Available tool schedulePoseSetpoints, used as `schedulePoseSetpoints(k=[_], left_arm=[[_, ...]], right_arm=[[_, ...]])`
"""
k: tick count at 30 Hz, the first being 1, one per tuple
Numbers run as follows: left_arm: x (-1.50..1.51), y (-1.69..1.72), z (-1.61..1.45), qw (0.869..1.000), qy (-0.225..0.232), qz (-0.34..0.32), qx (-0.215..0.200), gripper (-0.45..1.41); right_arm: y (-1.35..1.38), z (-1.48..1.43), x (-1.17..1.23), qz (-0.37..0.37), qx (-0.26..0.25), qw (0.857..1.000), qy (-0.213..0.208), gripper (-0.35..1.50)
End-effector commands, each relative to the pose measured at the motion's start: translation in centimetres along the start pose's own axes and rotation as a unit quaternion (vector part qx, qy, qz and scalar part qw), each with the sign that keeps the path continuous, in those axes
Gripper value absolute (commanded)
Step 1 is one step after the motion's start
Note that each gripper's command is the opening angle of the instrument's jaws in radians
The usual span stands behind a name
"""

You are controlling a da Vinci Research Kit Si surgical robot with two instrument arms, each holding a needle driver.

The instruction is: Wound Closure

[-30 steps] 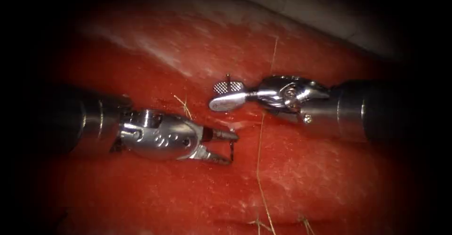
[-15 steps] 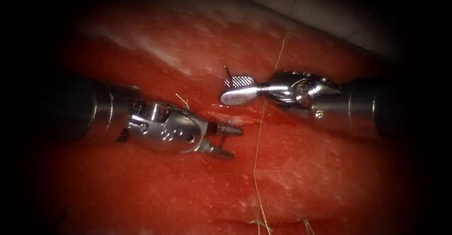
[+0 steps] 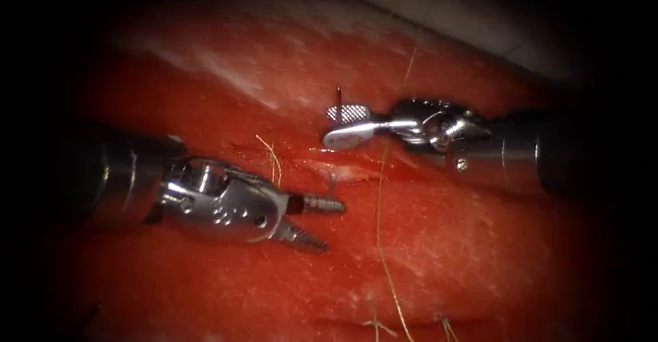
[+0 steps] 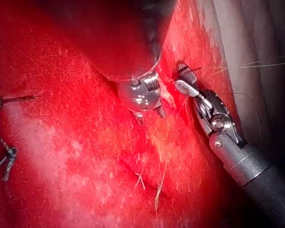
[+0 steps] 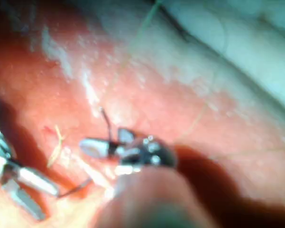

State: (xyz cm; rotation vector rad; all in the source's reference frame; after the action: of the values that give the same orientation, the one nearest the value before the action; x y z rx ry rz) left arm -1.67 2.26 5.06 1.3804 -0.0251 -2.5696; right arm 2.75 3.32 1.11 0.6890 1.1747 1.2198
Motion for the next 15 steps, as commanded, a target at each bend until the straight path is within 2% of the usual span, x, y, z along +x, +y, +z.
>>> schedulePoseSetpoints(k=[1,7,15], left_arm=[[-0.07,0.03,0.09,1.000,-0.001,0.001,0.001,0.60],[-0.39,-0.11,0.23,1.000,-0.010,0.001,0.010,0.63],[-0.32,-0.07,0.53,1.000,-0.012,0.009,0.017,0.63]], right_arm=[[0.01,0.05,0.02,0.001,-0.002,1.000,0.003,1.28],[0.03,0.04,0.03,0.000,-0.011,1.000,0.011,1.28],[0.02,0.05,0.02,-0.001,-0.011,1.000,0.011,1.28]])
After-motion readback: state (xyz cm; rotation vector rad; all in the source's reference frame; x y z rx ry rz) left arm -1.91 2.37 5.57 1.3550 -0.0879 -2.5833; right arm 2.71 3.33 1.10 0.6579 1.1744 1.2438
